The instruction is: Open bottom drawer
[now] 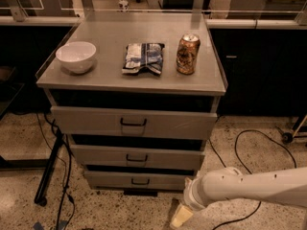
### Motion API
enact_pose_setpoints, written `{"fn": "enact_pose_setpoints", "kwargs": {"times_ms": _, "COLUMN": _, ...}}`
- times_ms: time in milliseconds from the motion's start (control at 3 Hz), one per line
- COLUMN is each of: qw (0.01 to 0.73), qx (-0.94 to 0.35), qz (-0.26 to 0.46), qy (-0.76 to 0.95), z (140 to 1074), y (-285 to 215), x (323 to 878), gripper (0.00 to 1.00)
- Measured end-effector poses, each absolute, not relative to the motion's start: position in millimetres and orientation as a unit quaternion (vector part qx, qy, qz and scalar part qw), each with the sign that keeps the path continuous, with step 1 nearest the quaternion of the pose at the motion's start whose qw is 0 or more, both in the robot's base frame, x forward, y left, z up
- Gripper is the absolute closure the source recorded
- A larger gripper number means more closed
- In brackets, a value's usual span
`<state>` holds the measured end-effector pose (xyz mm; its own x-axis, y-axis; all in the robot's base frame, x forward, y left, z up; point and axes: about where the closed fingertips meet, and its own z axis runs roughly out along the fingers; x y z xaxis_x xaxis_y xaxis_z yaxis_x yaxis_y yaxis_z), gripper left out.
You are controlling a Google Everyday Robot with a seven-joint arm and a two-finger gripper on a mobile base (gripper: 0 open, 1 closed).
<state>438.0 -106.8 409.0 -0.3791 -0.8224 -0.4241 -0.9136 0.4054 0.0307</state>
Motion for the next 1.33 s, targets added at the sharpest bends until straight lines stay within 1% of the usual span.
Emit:
{"fn": "enact_pose_setpoints", "kwargs": {"times_ms": 333, "qw": 0.174, "qx": -0.521, "qz": 0.144, "qy": 0.823, "z": 400.4, "y": -105.1, "x": 433.9, "gripper": 0.0}}
{"fn": "enact_pose_setpoints", "kwargs": {"times_ms": 667, "qw": 0.177, "qx": -0.506, "qz": 0.164, "qy": 0.828, "z": 367.2, "y": -99.7, "x": 434.4, "gripper": 0.0}}
{"fn": "enact_pose_setpoints", "kwargs": {"times_ms": 1000, "qw": 0.192, "qx": -0.49, "qz": 0.183, "qy": 0.831, "z": 316.1, "y": -85.7, "x": 450.4, "gripper": 0.0}}
{"fn": "enact_pose_setpoints", "kwargs": {"times_ms": 1333, "qw": 0.192, "qx": -0.49, "qz": 0.183, "qy": 0.831, "z": 316.1, "y": -85.7, "x": 450.4, "gripper": 0.0}}
